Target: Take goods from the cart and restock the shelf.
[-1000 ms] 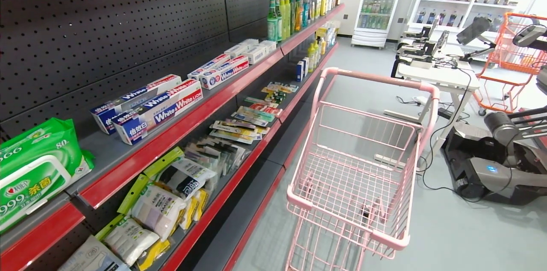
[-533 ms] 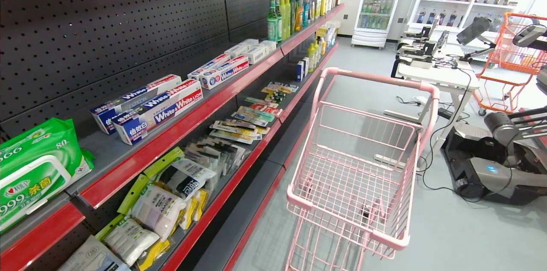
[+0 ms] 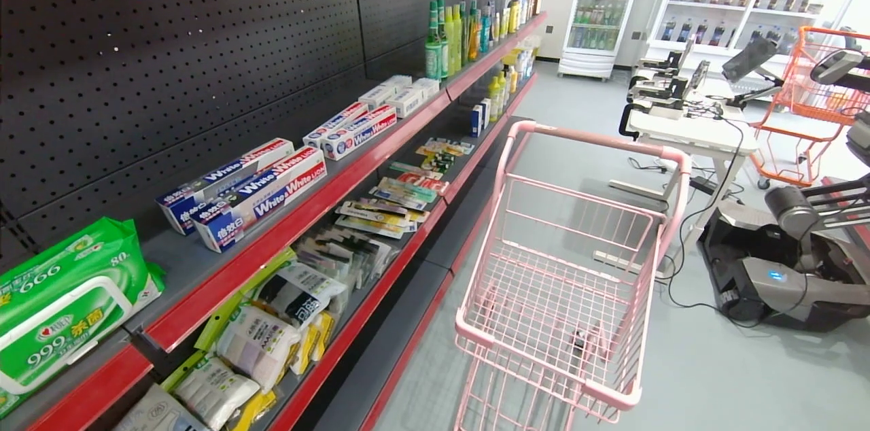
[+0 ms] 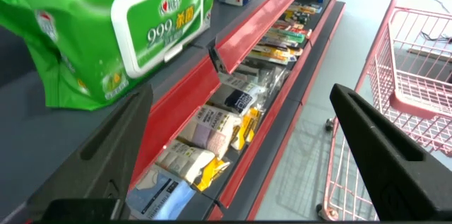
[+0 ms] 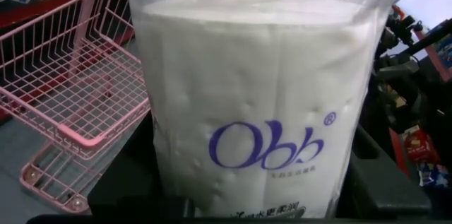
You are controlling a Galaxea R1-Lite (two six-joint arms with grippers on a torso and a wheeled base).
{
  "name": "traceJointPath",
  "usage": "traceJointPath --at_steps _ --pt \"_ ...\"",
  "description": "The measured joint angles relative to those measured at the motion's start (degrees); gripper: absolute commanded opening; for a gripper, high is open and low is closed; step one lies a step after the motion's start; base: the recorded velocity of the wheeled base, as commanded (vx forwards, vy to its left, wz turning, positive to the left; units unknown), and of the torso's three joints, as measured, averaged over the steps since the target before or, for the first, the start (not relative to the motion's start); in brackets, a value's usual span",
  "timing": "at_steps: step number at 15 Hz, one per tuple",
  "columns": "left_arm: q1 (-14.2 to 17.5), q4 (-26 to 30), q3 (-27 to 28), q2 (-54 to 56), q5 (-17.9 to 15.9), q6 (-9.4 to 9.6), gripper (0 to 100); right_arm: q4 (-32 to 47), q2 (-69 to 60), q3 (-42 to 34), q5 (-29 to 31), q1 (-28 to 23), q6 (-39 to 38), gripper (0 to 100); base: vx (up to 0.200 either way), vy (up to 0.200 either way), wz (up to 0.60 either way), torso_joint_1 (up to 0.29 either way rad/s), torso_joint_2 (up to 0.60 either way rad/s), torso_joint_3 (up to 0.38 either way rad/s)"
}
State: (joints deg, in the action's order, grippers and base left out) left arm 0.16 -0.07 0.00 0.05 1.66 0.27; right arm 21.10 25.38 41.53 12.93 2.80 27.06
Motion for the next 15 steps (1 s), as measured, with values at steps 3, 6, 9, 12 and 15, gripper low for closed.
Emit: traceJointPath --at_steps 3,6,9,12,15 --pt "0.00 0.02 0.00 0.00 0.00 0.00 100 0.09 0.20 -0.68 0.00 -0.05 0.04 0 0.000 0.000 0.00 0.178 -0.37 -0.199" --pt "-0.02 0.05 0.00 0.00 -0.02 0.00 100 0.00 0.69 -0.80 -0.02 0.00 0.02 0 0.000 0.000 0.00 0.173 -0.36 -0.193" --pt "0.00 0.00 0.00 0.00 -0.02 0.00 100 -0.04 1.13 -0.83 -0.02 0.00 0.06 0 0.000 0.000 0.00 0.165 -0.35 -0.185" --pt "0.00 0.02 0.00 0.00 0.00 0.06 100 -0.09 1.90 -0.77 -0.11 0.06 0.15 0 0.000 0.000 0.00 0.165 -0.34 -0.177" --pt "0.00 0.00 0.00 0.00 0.00 0.06 100 -1.71 2.69 -0.68 -0.11 0.06 0.39 0 0.000 0.000 0.00 0.155 -0.34 -0.176"
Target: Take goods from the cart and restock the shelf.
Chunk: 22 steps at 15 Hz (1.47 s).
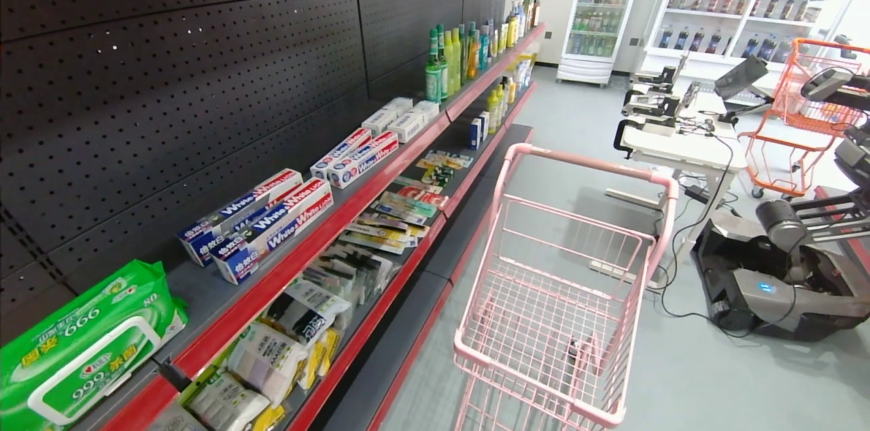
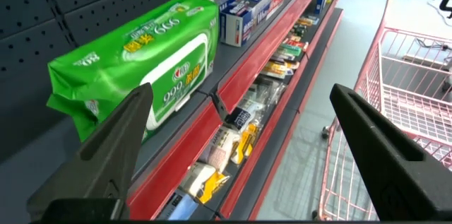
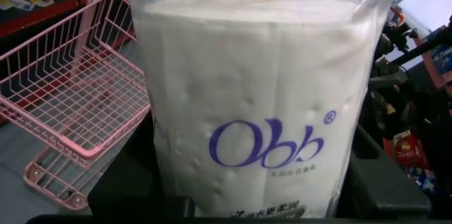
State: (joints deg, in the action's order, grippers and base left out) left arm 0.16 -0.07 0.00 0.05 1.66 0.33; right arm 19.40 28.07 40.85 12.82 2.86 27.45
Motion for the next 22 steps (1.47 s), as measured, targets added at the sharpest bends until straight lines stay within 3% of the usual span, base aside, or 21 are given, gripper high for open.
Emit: traceJointPath --at_steps 10,22 --pt "0.00 0.02 0.00 0.00 0.00 0.00 100 -0.87 1.22 -2.24 0.17 -0.17 -0.09 0 0.000 0.000 0.00 0.077 -0.16 -0.078" --pt "0.00 0.02 0.00 0.00 0.00 0.02 100 -0.90 2.07 -3.28 0.17 -0.26 0.05 0 0.000 0.000 0.60 0.004 0.00 0.000"
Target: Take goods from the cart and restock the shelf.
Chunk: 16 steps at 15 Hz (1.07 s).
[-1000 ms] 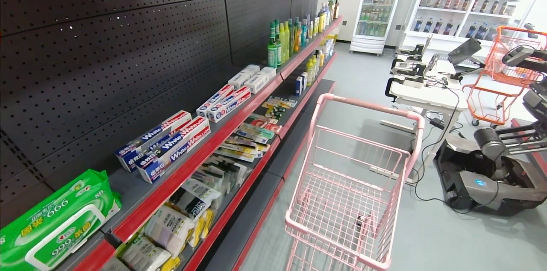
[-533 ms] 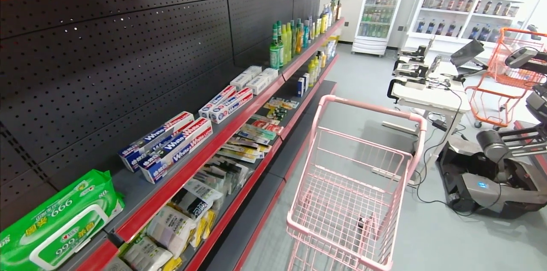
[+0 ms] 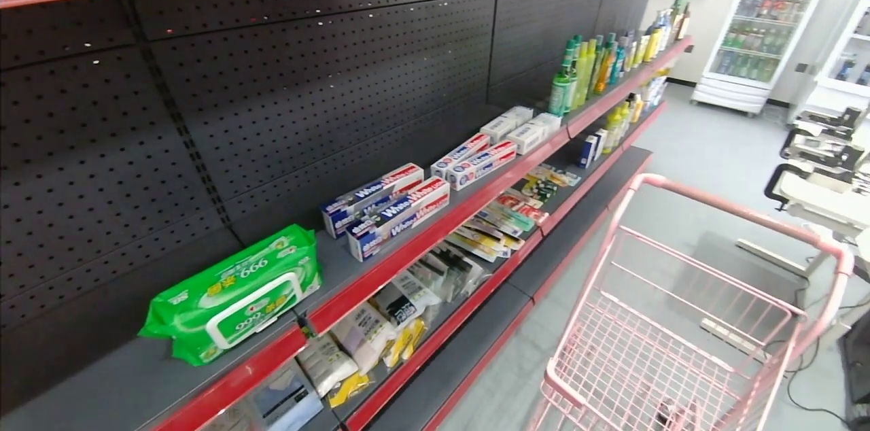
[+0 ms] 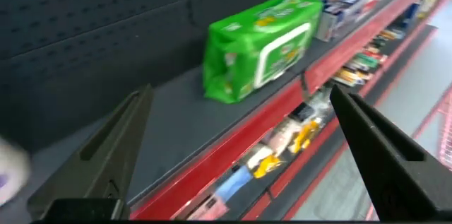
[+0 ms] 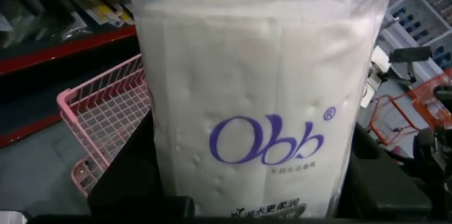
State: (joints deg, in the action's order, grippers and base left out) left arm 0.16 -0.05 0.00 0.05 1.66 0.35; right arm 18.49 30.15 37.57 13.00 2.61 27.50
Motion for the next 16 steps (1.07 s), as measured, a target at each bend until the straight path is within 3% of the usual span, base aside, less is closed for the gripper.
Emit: traceJointPath --at_steps 16 --pt "0.00 0.02 0.00 0.00 0.00 -0.02 100 0.04 0.72 -0.09 -0.09 0.23 0.22 0 0.000 0.000 0.60 0.002 0.00 0.002"
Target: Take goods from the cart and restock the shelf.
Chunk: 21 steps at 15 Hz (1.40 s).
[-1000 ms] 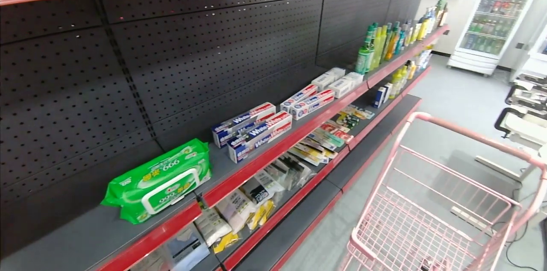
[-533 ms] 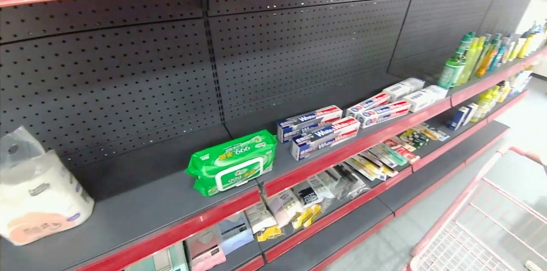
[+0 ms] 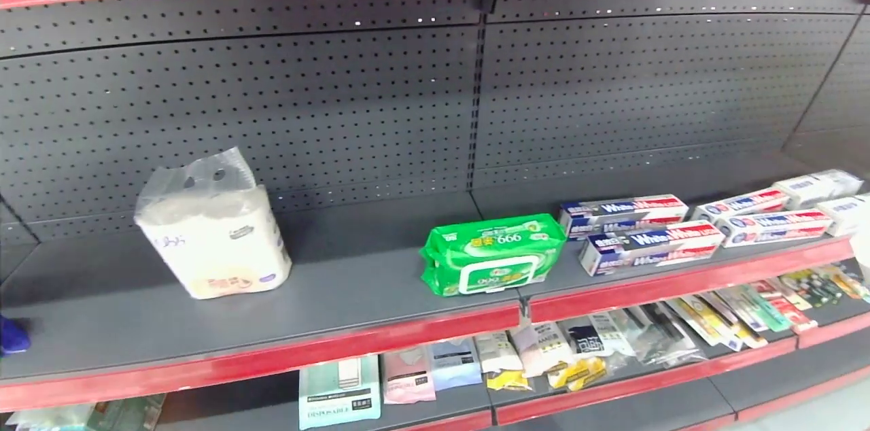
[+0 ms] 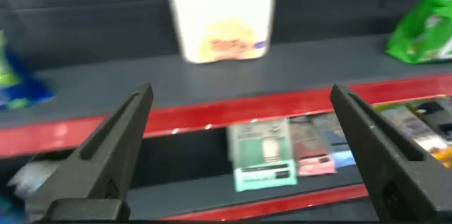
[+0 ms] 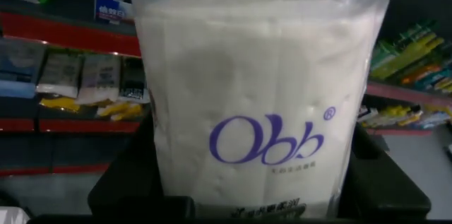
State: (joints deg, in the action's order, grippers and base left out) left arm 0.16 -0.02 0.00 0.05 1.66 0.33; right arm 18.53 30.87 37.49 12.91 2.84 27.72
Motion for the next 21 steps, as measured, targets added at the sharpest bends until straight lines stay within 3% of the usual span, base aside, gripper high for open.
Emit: traceJointPath --at_steps 4,21 --pt "0.00 -0.02 0.00 0.00 0.00 0.00 100 -0.01 0.16 -0.61 -0.02 0.02 0.05 0 0.000 0.000 0.60 0.004 0.00 0.000" --pt "0.00 -0.05 0.00 0.00 0.12 0.02 100 0.02 -4.41 -4.08 -0.09 -0.04 -0.71 0 0.000 0.000 0.00 0.000 0.00 0.000"
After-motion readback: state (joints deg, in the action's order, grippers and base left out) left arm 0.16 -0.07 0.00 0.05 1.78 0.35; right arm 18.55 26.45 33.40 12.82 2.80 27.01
